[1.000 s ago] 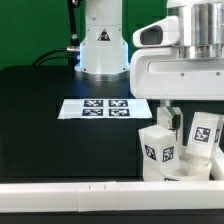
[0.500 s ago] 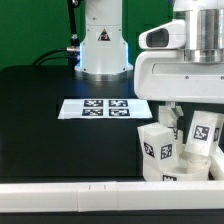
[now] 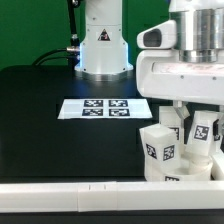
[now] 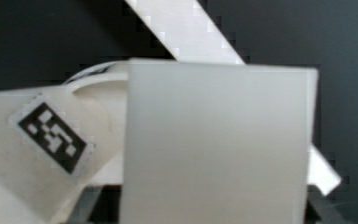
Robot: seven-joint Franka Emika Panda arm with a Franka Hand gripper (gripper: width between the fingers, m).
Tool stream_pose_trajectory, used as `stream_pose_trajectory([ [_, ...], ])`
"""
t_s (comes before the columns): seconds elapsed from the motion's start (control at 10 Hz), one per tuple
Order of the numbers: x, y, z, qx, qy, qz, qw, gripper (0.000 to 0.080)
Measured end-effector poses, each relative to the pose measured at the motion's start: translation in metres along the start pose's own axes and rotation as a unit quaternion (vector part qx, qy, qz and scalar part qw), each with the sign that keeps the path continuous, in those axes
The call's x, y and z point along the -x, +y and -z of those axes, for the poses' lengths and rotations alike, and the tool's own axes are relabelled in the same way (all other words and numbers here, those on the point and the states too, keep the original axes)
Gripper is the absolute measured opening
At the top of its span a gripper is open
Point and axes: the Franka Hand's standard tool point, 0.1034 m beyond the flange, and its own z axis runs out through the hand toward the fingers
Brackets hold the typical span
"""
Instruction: Assemble stool
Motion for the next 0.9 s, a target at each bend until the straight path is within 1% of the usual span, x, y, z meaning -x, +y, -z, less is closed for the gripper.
stream_pose_trajectory([
  [0.1, -0.006, 0.001, -0.001, -0.012, -0.008, -0.09, 0.996, 0.0331],
  [0.2, -0.016, 0.001, -0.002, -0.03, -0.017, -0.163, 0.986, 0.0331],
  [0.3, -0.022, 0.002, -0.001, -0.039, -0.024, -0.211, 0.976, 0.0331],
  [0.4, -0.021, 0.001, -0.002, -0.036, -0.024, -0.24, 0.97, 0.0331],
  [0.5, -0.019, 0.001, -0.002, -0.035, -0.025, -0.258, 0.965, 0.0332],
  [0.7, -0.02, 0.001, -0.003, -0.035, -0.028, -0.347, 0.937, 0.0333],
  [0.8, -0.028, -0.002, -0.002, -0.057, -0.027, -0.443, 0.895, 0.0333],
  [0.9, -0.031, -0.003, -0.005, -0.069, -0.026, -0.511, 0.856, 0.0333],
])
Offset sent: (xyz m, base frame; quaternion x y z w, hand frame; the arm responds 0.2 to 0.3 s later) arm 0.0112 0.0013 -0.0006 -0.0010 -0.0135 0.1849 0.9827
